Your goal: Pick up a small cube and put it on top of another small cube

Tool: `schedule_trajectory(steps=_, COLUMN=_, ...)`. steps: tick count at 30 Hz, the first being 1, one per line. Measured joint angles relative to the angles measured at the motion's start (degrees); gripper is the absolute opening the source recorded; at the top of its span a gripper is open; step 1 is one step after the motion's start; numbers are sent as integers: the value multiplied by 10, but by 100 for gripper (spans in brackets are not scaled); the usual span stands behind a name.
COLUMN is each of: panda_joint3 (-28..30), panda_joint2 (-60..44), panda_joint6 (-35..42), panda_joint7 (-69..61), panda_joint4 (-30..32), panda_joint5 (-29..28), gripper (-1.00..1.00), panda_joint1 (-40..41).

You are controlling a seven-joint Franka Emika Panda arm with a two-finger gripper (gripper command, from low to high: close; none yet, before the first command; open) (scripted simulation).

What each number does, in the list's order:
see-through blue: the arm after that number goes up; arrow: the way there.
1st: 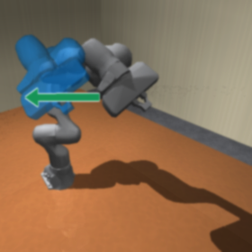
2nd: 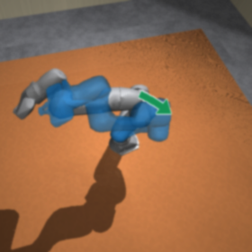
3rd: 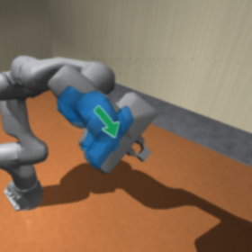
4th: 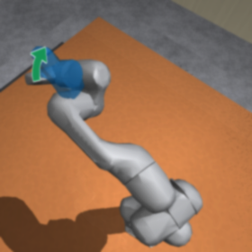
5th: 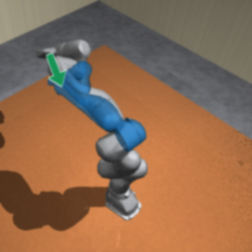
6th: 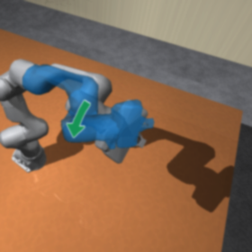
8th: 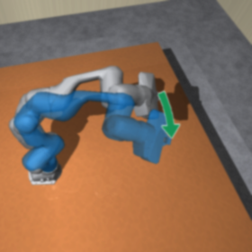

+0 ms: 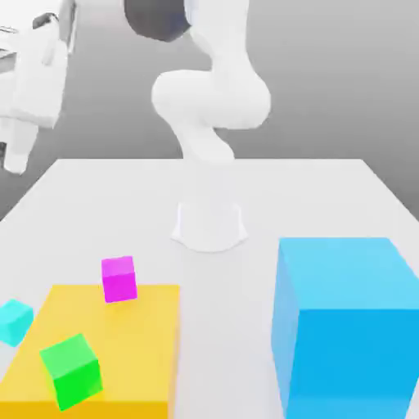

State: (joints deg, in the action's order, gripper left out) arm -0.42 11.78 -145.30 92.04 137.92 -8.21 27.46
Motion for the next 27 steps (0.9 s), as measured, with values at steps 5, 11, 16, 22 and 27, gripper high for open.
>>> schedule_trajectory(steps=5, panda_joint3=32, panda_joint2=-95, panda_joint6=-40, panda_joint7=110, panda_joint4=18, panda_joint5=5, gripper=0, panda_joint1=54)
schedule_trajectory(steps=11, panda_joint3=57, panda_joint2=-206, panda_joint6=-90, panda_joint7=202, panda_joint4=40, panda_joint5=68, gripper=0, panda_joint1=106)
schedule_trajectory(steps=16, panda_joint3=50, panda_joint2=-304, panda_joint6=-152, panda_joint7=216, panda_joint4=38, panda_joint5=127, gripper=0, panda_joint1=136)
schedule_trajectory(steps=22, panda_joint3=40, panda_joint2=-357, panda_joint6=-194, panda_joint7=209, panda_joint4=29, panda_joint5=137, gripper=-100, panda_joint1=145)
schedule_trajectory(steps=27, panda_joint3=42, panda_joint2=-341, panda_joint6=-182, panda_joint7=212, panda_joint4=32, panda_joint5=135, gripper=-100, panda_joint1=144)
